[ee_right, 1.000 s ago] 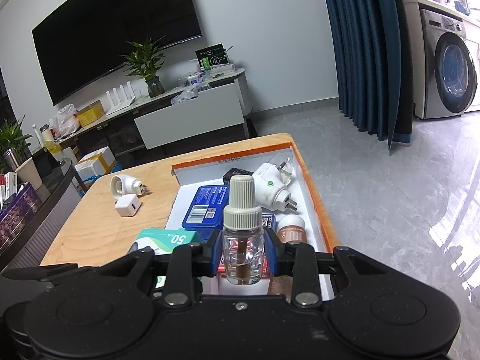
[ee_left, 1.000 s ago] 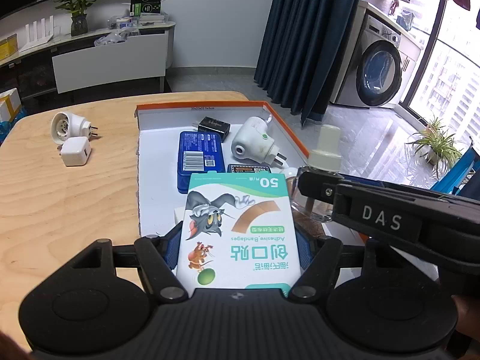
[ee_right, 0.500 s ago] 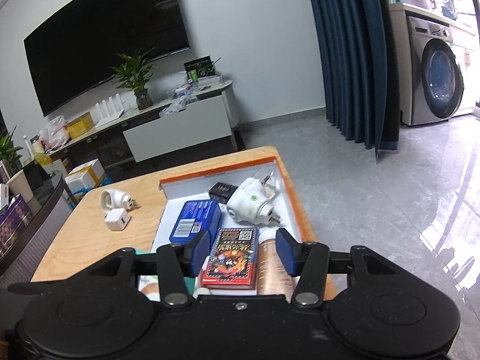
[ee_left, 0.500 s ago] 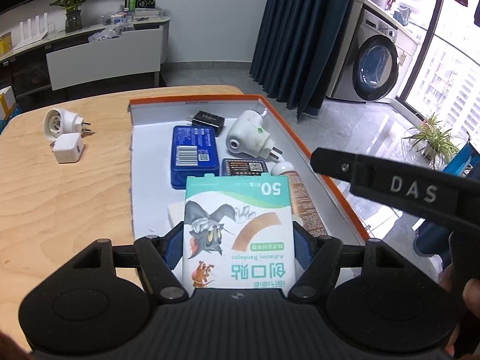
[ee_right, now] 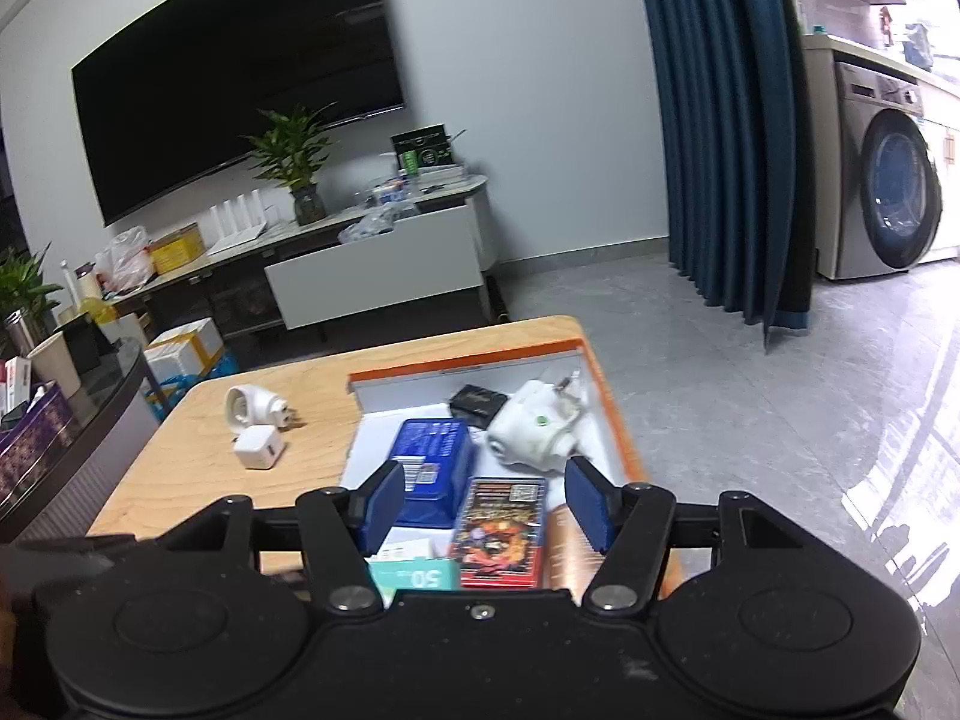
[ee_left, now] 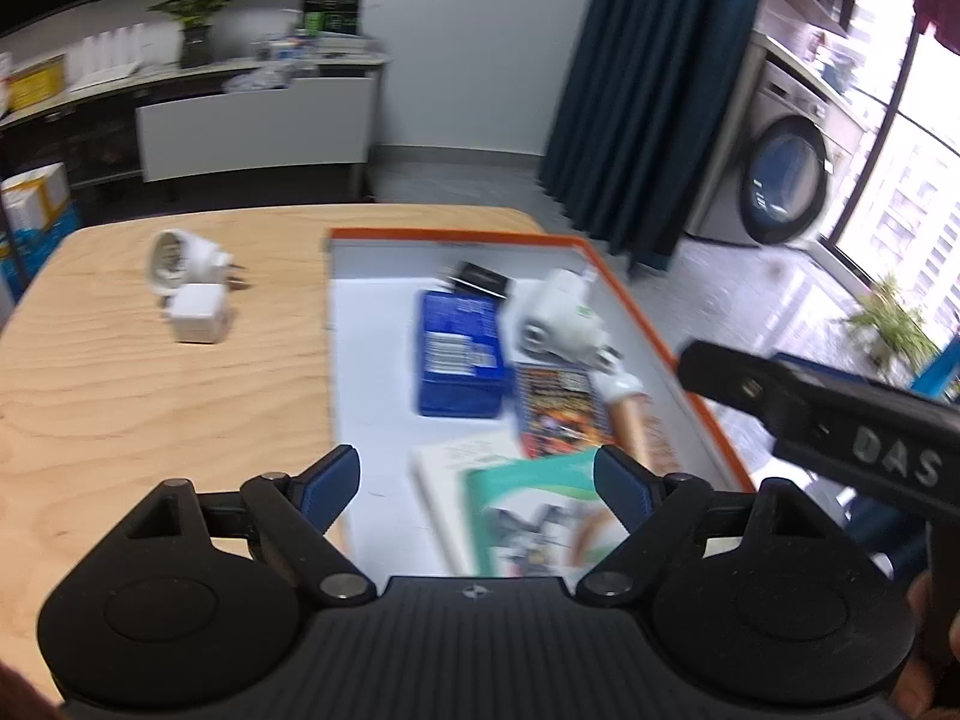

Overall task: Organize rigid objects
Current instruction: 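Lower the bandage box into the box with the left tool while the right releases the bottle inside, then move both open tools back toward the white plug adapter and cube charger, then grasp the white cube charger with the left tool while the right tool grasps the white plug adapter, then carry the cube charger and plug adapter over the open white box with both tools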

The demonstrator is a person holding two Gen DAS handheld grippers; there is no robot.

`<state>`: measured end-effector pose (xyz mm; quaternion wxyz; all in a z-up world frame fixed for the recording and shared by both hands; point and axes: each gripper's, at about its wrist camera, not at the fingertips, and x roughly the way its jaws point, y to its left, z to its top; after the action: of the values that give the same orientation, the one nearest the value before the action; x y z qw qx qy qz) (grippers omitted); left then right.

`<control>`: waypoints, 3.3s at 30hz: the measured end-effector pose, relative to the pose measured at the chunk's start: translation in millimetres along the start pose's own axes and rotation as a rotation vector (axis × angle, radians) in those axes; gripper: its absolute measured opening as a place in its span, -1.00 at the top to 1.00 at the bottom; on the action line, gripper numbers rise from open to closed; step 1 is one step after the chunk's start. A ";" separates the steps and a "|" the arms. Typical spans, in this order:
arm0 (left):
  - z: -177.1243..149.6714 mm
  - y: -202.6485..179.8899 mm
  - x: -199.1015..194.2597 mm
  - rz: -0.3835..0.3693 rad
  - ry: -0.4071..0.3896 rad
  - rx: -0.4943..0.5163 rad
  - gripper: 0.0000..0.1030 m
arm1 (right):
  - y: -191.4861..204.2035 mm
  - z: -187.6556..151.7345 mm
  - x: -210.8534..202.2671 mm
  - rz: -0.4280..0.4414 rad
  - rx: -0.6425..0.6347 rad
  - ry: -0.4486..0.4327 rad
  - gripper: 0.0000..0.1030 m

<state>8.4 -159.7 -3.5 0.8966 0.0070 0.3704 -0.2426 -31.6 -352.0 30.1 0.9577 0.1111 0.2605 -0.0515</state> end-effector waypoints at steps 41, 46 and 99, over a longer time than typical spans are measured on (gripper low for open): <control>69.6 162.1 136.7 0.258 -0.038 0.007 -0.14 | 92.5 18.2 120.2 0.174 -0.144 0.127 -0.53; 61.2 170.4 120.7 0.233 -0.031 -0.013 -0.14 | 104.9 21.0 130.8 0.197 -0.164 0.139 -0.53; 46.1 238.0 0.7 0.233 -0.134 -0.103 -0.14 | 193.1 34.7 188.6 0.290 -0.366 0.123 -0.69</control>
<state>144.1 41.1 -10.3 0.9406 -0.0126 0.3183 -0.1175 177.5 -180.7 -1.1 0.9416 -0.0251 0.3048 0.1413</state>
